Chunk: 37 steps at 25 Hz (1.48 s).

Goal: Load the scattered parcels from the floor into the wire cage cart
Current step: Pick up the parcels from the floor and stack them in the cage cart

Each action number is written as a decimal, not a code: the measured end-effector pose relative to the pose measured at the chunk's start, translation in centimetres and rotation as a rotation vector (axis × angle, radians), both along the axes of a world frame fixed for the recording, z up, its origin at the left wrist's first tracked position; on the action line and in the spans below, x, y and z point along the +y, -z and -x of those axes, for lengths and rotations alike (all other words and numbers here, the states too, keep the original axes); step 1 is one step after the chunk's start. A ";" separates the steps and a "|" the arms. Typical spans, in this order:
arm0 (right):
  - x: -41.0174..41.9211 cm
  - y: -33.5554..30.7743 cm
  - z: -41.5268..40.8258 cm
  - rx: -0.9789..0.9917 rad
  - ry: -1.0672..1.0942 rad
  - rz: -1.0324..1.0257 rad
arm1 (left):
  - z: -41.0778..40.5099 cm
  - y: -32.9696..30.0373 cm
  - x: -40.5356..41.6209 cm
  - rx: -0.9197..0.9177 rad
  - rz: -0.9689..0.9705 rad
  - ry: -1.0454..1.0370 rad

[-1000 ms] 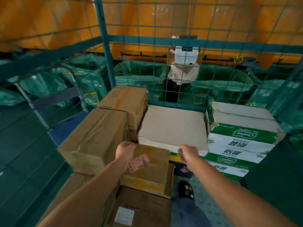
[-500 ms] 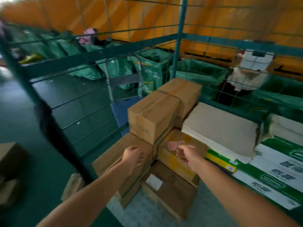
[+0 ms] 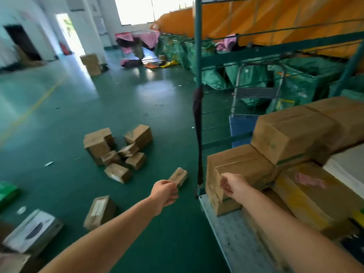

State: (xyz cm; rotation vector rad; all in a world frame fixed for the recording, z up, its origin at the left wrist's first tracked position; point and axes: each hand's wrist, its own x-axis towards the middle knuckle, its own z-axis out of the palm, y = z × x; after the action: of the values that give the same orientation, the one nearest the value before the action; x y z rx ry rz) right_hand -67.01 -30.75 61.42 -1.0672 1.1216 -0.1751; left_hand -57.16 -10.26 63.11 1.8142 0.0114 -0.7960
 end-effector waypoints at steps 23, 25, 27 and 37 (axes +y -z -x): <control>13.7 6.4 -42.5 0.142 -0.212 0.042 | -37.4 6.3 14.6 0.117 -0.059 -0.267; 11.7 6.5 -47.1 0.155 -0.232 0.031 | -42.3 6.0 12.2 0.127 -0.077 -0.274; 9.6 6.2 -51.4 0.186 -0.272 0.008 | -46.8 5.1 9.7 0.145 -0.081 -0.270; -0.8 5.7 -74.2 0.154 -0.352 0.122 | -68.5 5.8 1.4 0.126 -0.094 -0.286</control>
State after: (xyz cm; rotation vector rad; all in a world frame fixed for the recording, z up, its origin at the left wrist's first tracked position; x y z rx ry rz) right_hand 7.22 -31.51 55.70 -1.3874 1.0506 0.1214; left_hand 11.33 -8.91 57.28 1.7957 0.3880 -0.7123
